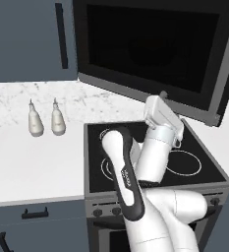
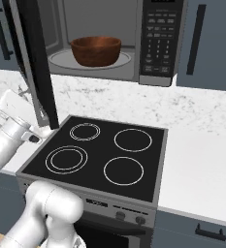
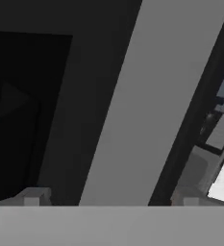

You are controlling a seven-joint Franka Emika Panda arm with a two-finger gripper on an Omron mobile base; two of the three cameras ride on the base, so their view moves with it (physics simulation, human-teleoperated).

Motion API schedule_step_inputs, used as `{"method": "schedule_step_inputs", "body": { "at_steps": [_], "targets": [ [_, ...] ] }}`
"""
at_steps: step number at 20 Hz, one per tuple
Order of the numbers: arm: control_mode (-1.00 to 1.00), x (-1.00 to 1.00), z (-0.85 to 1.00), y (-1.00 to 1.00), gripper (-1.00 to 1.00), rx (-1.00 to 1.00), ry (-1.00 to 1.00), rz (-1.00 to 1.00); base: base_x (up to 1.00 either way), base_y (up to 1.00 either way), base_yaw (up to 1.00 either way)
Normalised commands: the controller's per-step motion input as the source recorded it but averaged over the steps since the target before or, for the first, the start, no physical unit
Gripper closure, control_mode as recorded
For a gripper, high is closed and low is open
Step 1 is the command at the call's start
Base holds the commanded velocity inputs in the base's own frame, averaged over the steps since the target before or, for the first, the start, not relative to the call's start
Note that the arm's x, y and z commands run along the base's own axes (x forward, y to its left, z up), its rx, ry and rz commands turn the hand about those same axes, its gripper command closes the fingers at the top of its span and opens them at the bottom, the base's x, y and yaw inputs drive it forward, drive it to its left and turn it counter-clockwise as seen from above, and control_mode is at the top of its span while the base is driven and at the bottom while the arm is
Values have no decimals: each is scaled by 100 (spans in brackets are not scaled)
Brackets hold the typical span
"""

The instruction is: Pick the lemon from the sink and place it in the bowl. Then pick the bowl and place it in the microwave. Then close the microwave door and press the start button.

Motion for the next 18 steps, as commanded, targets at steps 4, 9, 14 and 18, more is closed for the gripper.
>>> {"method": "schedule_step_inputs", "body": {
  "at_steps": [4, 9, 14, 18],
  "targets": [
    [-100, -26, 76, 0, -100, 37, 0, -2, 0, 0, 0],
    [-100, -1, 89, 0, -100, 18, 12, -9, 0, 0, 0],
    [-100, 14, 64, 0, -100, 5, 33, -13, 0, 0, 0],
    [-100, 35, 45, 0, -100, 0, 44, -13, 0, 0, 0]
  ]
}}
